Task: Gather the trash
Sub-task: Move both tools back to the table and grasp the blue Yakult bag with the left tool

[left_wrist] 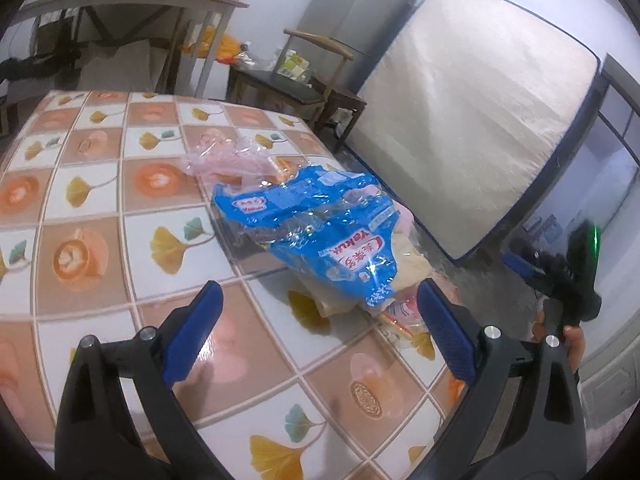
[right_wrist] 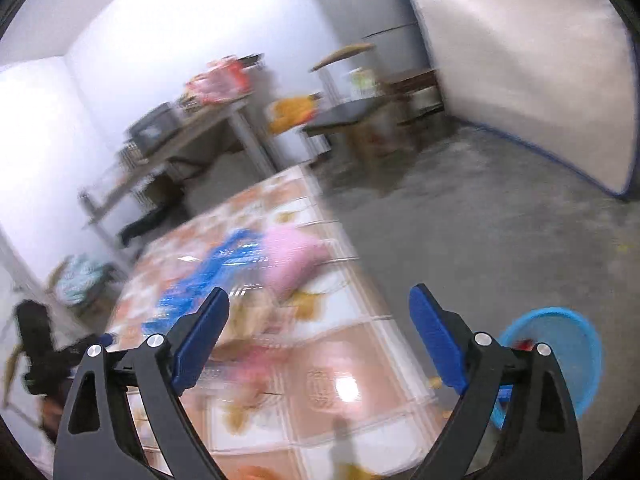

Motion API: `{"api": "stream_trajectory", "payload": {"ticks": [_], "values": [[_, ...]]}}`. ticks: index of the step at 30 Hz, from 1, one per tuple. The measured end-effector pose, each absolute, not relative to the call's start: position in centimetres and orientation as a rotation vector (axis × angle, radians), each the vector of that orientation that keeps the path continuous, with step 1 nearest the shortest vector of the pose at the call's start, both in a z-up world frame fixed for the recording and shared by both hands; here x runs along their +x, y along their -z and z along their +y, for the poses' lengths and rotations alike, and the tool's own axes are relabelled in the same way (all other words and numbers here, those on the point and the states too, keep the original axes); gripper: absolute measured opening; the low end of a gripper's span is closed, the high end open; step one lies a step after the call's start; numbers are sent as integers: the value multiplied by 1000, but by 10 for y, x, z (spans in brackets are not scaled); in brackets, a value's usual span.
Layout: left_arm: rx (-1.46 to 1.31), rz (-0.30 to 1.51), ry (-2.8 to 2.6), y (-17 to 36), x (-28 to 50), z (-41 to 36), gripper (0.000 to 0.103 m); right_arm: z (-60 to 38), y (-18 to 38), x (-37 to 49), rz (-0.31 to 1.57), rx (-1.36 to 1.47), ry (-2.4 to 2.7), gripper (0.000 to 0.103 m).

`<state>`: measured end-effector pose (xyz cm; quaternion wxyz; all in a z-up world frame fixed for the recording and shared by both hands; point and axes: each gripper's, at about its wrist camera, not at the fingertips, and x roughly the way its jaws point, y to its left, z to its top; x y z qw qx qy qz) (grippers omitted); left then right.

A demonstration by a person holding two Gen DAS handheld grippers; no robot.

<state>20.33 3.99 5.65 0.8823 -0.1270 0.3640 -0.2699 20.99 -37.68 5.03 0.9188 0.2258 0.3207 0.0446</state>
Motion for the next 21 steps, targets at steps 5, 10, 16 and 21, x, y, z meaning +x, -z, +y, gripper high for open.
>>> {"api": "stream_trajectory", "payload": {"ticks": [5, 10, 16, 21], "values": [[-115, 738, 681, -74, 224, 14, 94, -334, -44, 231, 695, 478, -202, 89], [28, 839, 807, -66, 273, -26, 94, -298, -32, 239, 752, 420, -242, 89], [179, 1013, 862, -32, 325, -63, 94, -301, -27, 241, 767, 421, -262, 89], [249, 1130, 813, -4, 348, -76, 94, -307, -17, 248, 788, 459, -253, 89]]}}
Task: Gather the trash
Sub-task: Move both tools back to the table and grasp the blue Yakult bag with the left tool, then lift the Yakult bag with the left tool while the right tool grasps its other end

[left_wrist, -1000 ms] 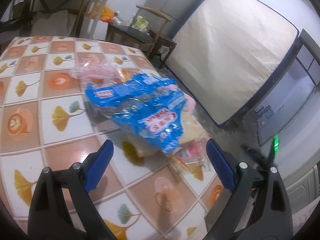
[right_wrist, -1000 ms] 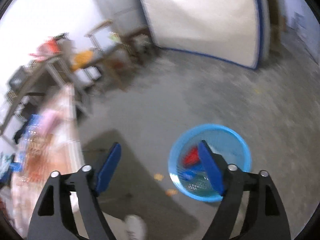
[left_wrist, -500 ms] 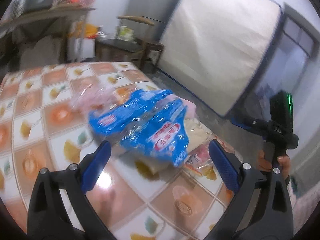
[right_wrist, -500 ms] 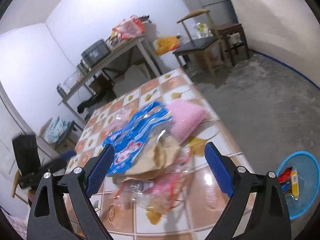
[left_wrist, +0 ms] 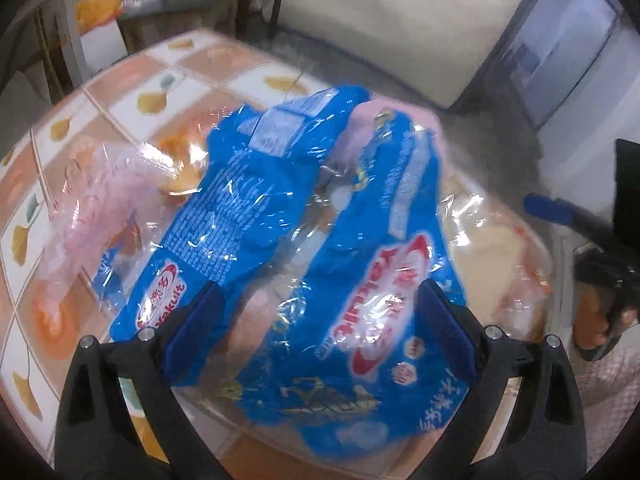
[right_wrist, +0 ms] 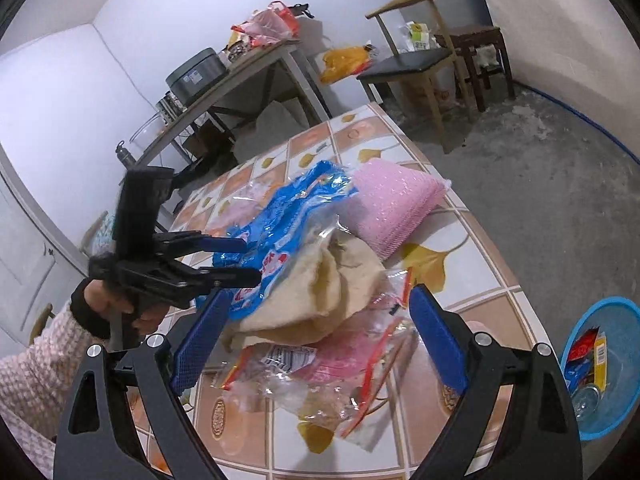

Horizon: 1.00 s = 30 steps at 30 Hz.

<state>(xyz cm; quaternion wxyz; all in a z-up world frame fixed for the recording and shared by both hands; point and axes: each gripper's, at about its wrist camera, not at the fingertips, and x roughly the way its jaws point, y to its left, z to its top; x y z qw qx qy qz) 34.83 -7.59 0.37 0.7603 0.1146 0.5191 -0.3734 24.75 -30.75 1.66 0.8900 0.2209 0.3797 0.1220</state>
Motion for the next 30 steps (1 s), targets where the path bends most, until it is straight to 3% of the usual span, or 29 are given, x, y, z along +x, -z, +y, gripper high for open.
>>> {"api": "stream_trajectory", "payload": {"ticks": [4, 8, 13, 17, 19, 30], "values": [[264, 1145, 761, 5, 351, -75, 91, -309, -12, 251, 794, 470, -254, 89], [331, 1104, 708, 5, 346, -73, 66, -309, -10, 254, 795, 472, -259, 89], [395, 1067, 657, 1, 338, -68, 42, -308, -11, 253, 795, 475, -260, 89], [395, 1052, 654, -2, 329, -66, 13, -310, -11, 250, 791, 482, -255, 89], [381, 1060, 659, -3, 326, -65, 4, -311, -13, 247, 786, 482, -249, 89], [150, 931, 709, -68, 292, -31, 3, -316, -22, 230, 755, 489, -236, 89]]}}
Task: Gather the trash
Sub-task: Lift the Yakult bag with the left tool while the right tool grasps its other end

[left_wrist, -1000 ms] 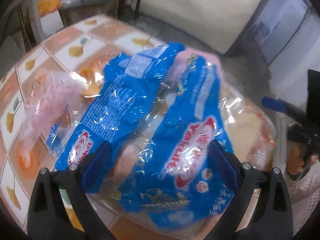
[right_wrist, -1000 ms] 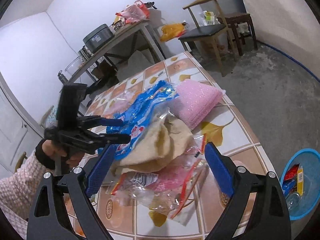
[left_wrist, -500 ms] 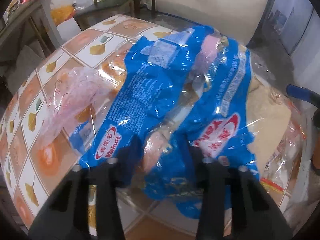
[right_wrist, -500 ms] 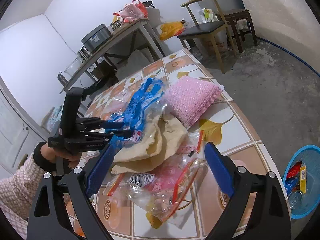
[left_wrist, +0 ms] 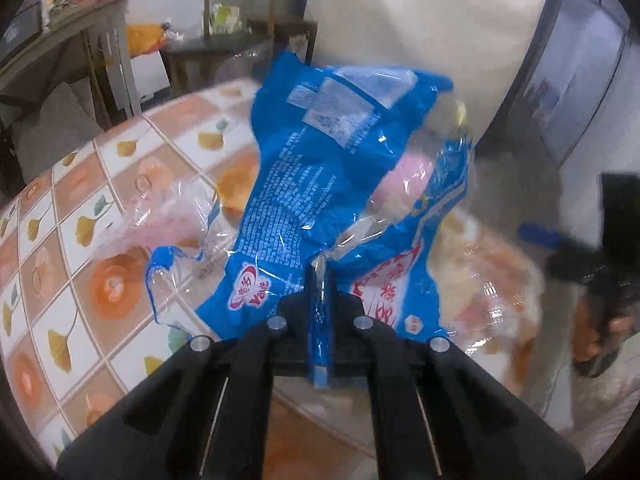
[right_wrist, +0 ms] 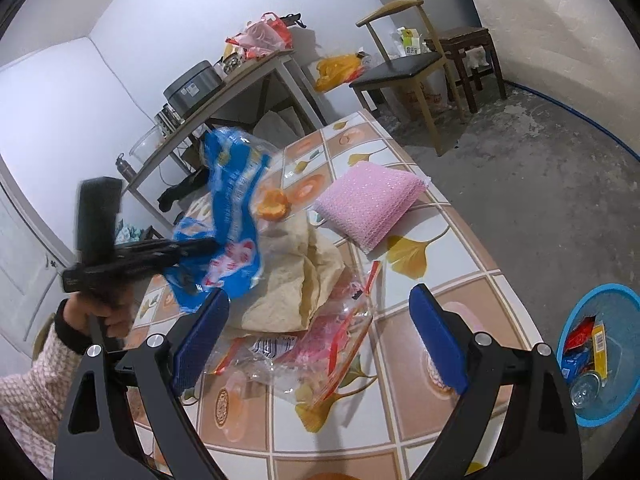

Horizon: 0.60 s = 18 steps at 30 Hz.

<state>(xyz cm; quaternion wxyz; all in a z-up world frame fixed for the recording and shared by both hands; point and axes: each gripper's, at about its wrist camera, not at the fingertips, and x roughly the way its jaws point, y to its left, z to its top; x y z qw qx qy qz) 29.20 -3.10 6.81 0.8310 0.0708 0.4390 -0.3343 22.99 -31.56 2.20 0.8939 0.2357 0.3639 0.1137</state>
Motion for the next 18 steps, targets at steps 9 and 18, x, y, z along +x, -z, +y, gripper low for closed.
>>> {"api": "stream_trajectory", "payload": {"ticks": [9, 18], "values": [[-279, 862, 836, -94, 263, 28, 3, -309, -29, 223, 734, 494, -271, 89], [-795, 880, 963, -39, 245, 73, 3, -296, -45, 210, 665, 480, -349, 78]]}}
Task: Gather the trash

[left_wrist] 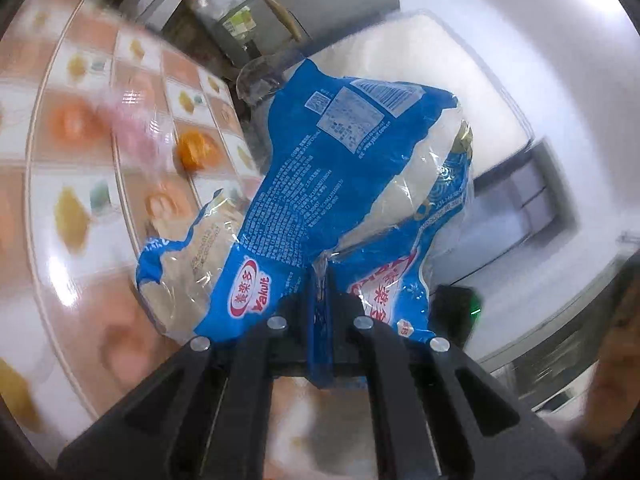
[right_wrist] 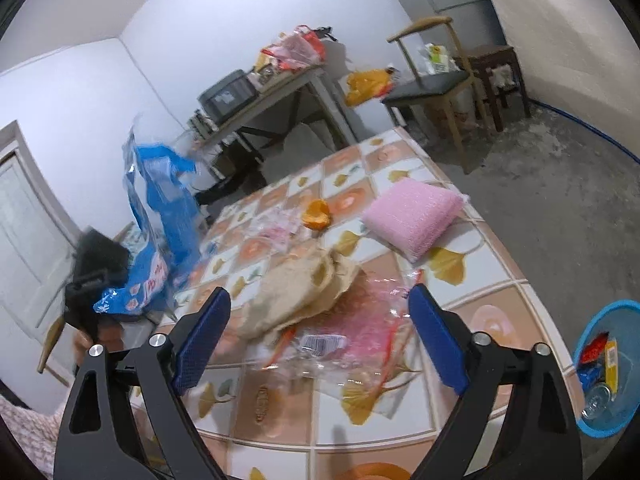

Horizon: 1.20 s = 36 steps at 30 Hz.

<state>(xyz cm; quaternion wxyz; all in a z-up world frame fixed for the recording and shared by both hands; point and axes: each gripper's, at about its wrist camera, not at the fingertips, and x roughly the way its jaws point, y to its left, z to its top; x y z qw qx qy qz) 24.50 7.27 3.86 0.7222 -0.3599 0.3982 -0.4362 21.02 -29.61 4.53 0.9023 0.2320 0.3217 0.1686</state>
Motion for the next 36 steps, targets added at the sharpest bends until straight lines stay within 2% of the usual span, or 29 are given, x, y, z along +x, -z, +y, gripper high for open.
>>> {"api": "stream_trajectory", "payload": {"ticks": [4, 10, 11, 13, 16, 21, 31, 36], "values": [[-962, 921, 956, 2, 228, 77, 3, -282, -57, 211, 640, 504, -469, 57], [-1079, 954, 859, 42, 203, 84, 3, -239, -81, 223, 609, 551, -792, 39], [-1093, 954, 846, 47, 201, 85, 3, -223, -85, 228, 622, 521, -829, 37], [-1112, 949, 833, 53, 197, 87, 3, -201, -83, 238, 661, 468, -849, 25], [-1101, 931, 819, 55, 186, 90, 3, -169, -56, 264, 807, 410, -802, 11], [-960, 919, 810, 45, 170, 91, 3, -141, -8, 287, 996, 350, -712, 9], [-407, 932, 789, 19, 152, 46, 3, -108, 20, 292, 1152, 271, -787, 9], [-316, 960, 763, 21, 152, 35, 8, -89, 30, 282, 1203, 167, -858, 9]]}}
